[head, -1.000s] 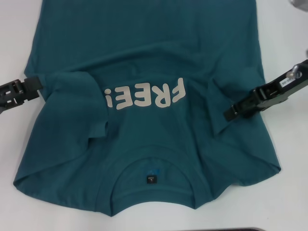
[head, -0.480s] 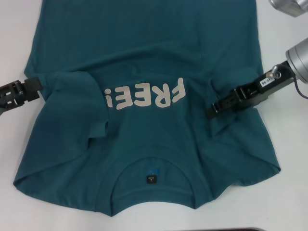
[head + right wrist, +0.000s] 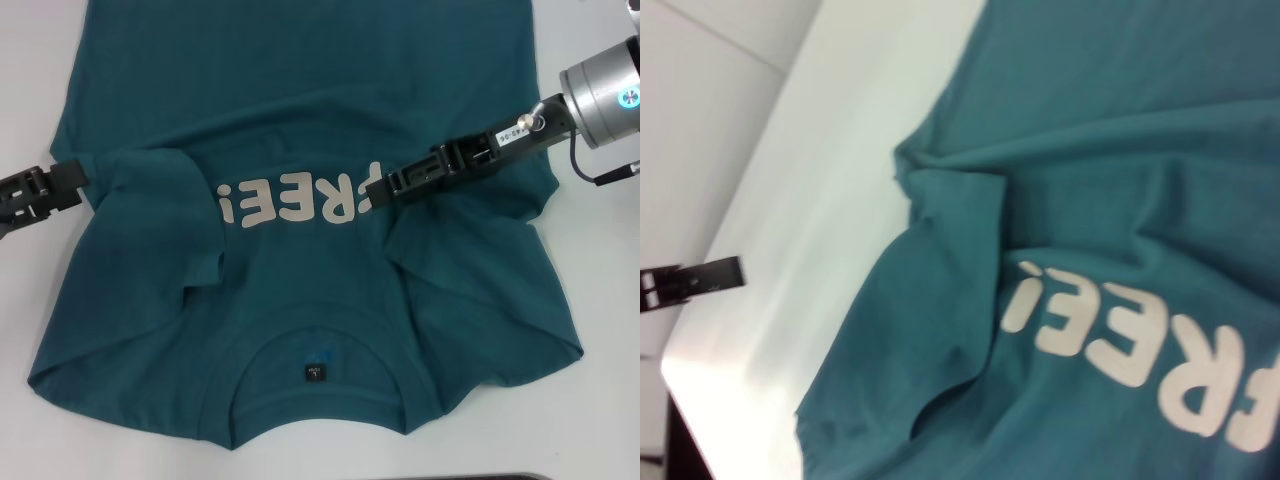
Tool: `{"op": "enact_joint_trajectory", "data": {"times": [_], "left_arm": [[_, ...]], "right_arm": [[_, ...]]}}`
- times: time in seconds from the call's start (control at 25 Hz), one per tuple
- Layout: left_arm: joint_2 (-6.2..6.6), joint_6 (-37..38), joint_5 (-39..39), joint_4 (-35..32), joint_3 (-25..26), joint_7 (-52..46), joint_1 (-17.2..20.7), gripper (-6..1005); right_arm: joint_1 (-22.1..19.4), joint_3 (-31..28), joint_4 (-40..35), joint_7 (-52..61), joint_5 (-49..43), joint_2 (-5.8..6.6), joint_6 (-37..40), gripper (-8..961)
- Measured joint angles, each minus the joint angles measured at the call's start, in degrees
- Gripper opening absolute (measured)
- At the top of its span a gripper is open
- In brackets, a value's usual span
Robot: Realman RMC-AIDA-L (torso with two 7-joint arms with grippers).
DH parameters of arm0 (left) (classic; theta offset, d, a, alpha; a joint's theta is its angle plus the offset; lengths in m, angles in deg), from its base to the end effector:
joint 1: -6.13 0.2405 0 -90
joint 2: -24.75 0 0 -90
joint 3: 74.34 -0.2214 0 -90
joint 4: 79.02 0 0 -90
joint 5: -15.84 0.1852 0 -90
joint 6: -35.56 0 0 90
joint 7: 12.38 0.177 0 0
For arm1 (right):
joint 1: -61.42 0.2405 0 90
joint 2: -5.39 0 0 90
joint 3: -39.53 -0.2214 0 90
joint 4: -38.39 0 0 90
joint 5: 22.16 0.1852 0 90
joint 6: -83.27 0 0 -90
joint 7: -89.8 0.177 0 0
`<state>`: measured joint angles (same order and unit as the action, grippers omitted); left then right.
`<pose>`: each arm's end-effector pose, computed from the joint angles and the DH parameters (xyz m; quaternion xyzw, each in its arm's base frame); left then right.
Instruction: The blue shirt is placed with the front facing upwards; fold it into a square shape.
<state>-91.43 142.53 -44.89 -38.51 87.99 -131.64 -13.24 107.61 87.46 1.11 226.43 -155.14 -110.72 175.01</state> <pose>-0.2606 0.2484 0.0544 -0.7315 -0.5741 -0.3627 0.0606 0.1758 0.3225 -0.0305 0.8490 -0.5264 -0.0419 0.0194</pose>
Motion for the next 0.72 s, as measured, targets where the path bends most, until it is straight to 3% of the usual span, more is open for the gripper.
{"op": "enact_joint_trajectory", "data": {"times": [0.28,0.56,0.72], "left_arm": [[0.16,0.0,0.0,0.0,0.4,0.0,0.0,842],[-0.12,0.3,-0.2,0.2,0.7,3.3,0.3,842],[-0.44,1.3,-0.5,0.1,1.1,8.4,0.6,842]], "right_arm": [[-1.9,-1.5,-1.7,-3.7,3.5,0.78,2.2,807],[-9.9,-9.2,0.4,-17.7,19.2,0.87,-0.5,807],[-10.8,-8.9,5.2,-18.1,20.6,3.4,0.9,807]]}}
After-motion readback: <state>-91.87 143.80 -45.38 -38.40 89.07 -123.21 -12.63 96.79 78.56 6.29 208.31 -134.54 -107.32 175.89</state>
